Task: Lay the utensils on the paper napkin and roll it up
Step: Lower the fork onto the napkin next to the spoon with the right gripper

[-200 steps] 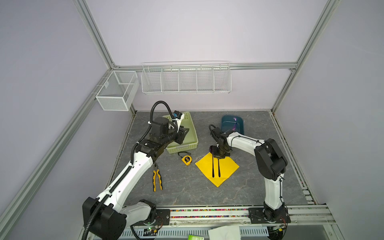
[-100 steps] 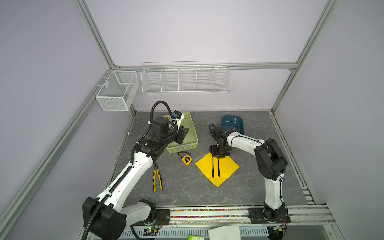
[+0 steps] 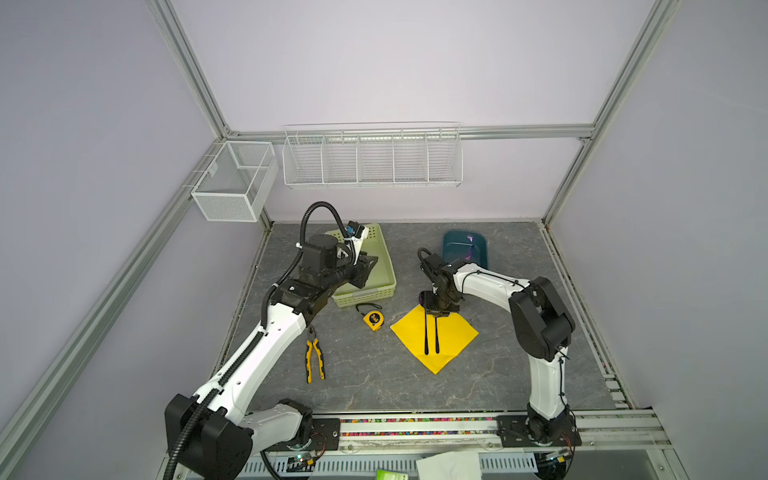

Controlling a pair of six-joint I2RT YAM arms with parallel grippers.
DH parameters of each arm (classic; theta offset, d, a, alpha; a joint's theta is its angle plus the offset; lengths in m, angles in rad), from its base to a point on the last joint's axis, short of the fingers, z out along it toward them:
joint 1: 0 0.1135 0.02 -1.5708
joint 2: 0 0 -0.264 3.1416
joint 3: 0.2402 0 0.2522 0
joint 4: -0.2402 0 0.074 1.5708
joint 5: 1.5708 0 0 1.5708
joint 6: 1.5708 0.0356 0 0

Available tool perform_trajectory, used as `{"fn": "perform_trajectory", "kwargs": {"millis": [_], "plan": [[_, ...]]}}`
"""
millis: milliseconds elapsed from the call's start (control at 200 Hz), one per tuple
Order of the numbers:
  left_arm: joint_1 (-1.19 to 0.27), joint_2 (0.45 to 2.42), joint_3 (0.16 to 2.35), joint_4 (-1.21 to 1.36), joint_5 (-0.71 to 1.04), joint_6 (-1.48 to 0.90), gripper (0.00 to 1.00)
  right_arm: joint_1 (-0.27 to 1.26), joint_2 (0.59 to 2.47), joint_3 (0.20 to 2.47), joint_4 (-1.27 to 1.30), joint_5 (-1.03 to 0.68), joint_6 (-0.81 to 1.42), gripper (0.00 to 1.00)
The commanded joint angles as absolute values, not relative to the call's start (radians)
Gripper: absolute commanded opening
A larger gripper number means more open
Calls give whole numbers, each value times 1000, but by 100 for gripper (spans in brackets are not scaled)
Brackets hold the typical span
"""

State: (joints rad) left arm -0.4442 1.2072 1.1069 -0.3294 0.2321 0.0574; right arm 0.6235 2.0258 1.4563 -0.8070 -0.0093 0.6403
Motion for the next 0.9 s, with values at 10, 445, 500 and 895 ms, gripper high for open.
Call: {"fn": "perform_trajectory", "kwargs": {"millis": [10, 445, 500, 895], "plan": [[-445, 1190, 1104, -337, 231, 71, 36, 628, 2033, 1462, -822, -28, 662, 9], [-444, 1188, 1104, -336, 230, 72, 36, 629, 2043, 1454, -822, -32, 670, 9], [-444, 1189, 1104, -336, 230, 72, 36, 628, 2046, 1453, -822, -29, 670, 9], [-445, 1187, 1104, -336, 230, 70, 36, 629, 2057, 1450, -816, -28, 669, 13]]}}
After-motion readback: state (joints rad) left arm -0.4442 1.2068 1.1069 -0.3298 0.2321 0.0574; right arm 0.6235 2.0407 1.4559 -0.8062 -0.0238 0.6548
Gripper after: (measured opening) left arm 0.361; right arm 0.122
